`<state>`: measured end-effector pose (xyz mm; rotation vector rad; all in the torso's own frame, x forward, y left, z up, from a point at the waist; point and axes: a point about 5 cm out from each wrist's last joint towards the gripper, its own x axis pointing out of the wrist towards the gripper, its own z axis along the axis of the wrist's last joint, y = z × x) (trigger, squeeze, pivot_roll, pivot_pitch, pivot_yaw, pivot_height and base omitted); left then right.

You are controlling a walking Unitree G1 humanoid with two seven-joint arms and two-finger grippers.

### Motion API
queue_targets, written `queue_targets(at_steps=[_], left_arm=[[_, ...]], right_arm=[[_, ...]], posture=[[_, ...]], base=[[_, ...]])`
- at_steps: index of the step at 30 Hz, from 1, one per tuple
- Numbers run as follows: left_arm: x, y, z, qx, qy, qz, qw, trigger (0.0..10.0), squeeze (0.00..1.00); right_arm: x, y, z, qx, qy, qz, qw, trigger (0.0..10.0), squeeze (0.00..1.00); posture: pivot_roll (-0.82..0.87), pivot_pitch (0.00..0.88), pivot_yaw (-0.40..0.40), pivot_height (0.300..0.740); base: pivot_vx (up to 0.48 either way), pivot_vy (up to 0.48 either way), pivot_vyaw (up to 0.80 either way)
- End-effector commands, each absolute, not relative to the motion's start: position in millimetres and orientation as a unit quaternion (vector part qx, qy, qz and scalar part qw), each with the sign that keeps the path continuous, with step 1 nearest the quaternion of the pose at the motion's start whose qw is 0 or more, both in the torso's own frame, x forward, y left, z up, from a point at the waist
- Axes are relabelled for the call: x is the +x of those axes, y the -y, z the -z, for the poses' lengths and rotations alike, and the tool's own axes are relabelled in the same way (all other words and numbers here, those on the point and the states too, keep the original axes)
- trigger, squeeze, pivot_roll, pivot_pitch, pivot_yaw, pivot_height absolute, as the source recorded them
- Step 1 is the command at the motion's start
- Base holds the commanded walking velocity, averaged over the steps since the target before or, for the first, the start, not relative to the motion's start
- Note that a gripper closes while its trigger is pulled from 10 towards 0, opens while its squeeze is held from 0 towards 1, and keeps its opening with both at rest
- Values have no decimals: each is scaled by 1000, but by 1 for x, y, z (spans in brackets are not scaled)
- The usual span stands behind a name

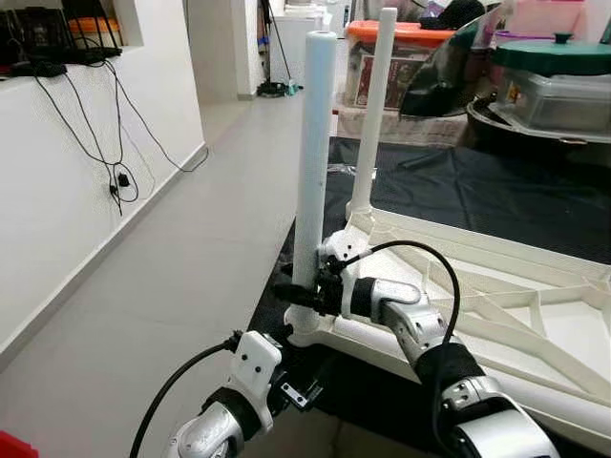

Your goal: Building children table

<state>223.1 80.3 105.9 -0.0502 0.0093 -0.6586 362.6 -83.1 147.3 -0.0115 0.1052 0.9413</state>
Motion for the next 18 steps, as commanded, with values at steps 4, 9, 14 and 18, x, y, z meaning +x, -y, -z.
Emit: queue_targets(at_steps=[4, 9, 14, 18], left_arm=[[222, -80, -101, -32, -18, 326, 945, 10000, 0], [222, -80, -101, -32, -19, 327, 944, 10000, 0], [222, -79, -100, -31, -19, 327, 944, 10000, 0], [221, -79, -100, -31, -19, 326, 945, 10000, 0]], right_arm=[[379, 115, -147, 56, -36, -84, 994, 0, 0], [372, 120, -148, 76, -16, 36, 996, 0, 0], [369, 118, -149, 95, -11, 87, 992, 0, 0], [364, 111, -147, 144, -29, 174, 974, 0, 0]], posture=[[43, 0, -36, 740], [47, 0, -39, 740], [48, 0, -42, 740], [52, 0, -45, 740]], base=[[0, 0, 0], [0, 0, 0], [0, 0, 0], [0, 0, 0]])
